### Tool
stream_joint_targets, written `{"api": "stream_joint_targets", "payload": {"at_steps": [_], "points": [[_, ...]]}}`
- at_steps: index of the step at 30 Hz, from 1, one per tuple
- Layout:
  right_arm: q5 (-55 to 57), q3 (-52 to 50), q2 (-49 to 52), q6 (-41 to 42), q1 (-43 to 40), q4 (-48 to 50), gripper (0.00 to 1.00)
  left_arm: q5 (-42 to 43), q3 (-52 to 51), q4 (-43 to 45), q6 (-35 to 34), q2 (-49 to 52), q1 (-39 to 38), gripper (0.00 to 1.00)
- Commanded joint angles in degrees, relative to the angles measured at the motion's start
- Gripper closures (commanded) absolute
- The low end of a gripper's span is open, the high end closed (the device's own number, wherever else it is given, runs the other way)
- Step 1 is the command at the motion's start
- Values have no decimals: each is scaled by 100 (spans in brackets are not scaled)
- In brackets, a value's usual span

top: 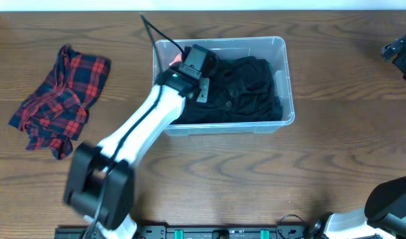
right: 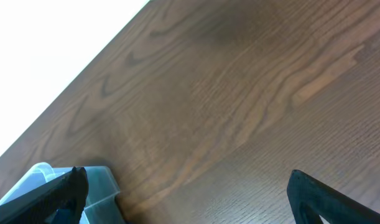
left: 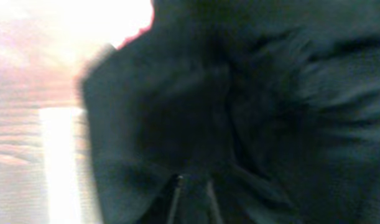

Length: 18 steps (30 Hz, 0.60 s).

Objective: Pack container
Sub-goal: 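Move the left gripper to the red-and-navy plaid shirt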

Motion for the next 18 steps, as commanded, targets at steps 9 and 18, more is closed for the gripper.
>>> {"api": "stream_joint_targets", "payload": {"at_steps": [9,18], "points": [[-9,79,2,76,-20,-7,1,-809,4,-616,-11,-1961,190,37],[-9,79,2,76,-20,-7,1,-837,-2,-1392,-151,-1956,1628,33]]}}
